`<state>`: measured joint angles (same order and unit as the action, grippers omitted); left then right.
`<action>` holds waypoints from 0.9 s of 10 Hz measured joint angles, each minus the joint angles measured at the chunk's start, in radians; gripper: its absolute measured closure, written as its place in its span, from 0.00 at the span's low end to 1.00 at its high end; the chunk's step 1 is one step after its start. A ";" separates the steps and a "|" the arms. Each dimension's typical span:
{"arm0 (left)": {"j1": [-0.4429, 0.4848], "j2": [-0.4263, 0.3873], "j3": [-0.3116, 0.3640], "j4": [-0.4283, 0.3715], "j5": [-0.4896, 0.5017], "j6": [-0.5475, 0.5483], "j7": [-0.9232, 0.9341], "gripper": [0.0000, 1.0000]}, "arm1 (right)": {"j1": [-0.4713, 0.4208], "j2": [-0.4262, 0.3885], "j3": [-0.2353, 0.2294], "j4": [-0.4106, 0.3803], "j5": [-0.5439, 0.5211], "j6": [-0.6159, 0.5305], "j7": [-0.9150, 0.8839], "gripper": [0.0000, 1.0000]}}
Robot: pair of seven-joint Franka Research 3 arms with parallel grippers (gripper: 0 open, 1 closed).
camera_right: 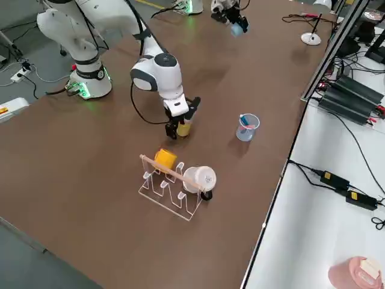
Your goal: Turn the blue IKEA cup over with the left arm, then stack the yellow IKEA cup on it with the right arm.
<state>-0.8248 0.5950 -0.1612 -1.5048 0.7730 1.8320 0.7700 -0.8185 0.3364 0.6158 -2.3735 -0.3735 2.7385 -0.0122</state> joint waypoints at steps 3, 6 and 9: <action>-0.190 0.151 0.154 0.077 0.060 -0.056 -0.006 0.33 | 0.010 0.003 -0.012 0.015 0.000 0.000 0.024 0.64; -0.380 0.253 0.321 0.137 0.072 -0.123 -0.010 0.33 | 0.014 0.002 -0.008 0.029 0.000 -0.002 0.076 0.93; -0.430 0.341 0.345 0.173 0.190 -0.132 -0.011 0.33 | 0.017 0.003 -0.007 0.043 0.000 -0.033 0.128 0.94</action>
<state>-1.2544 0.9364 0.1839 -1.3316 0.9632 1.7000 0.7590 -0.8011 0.3398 0.6090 -2.3304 -0.3736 2.7060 0.1155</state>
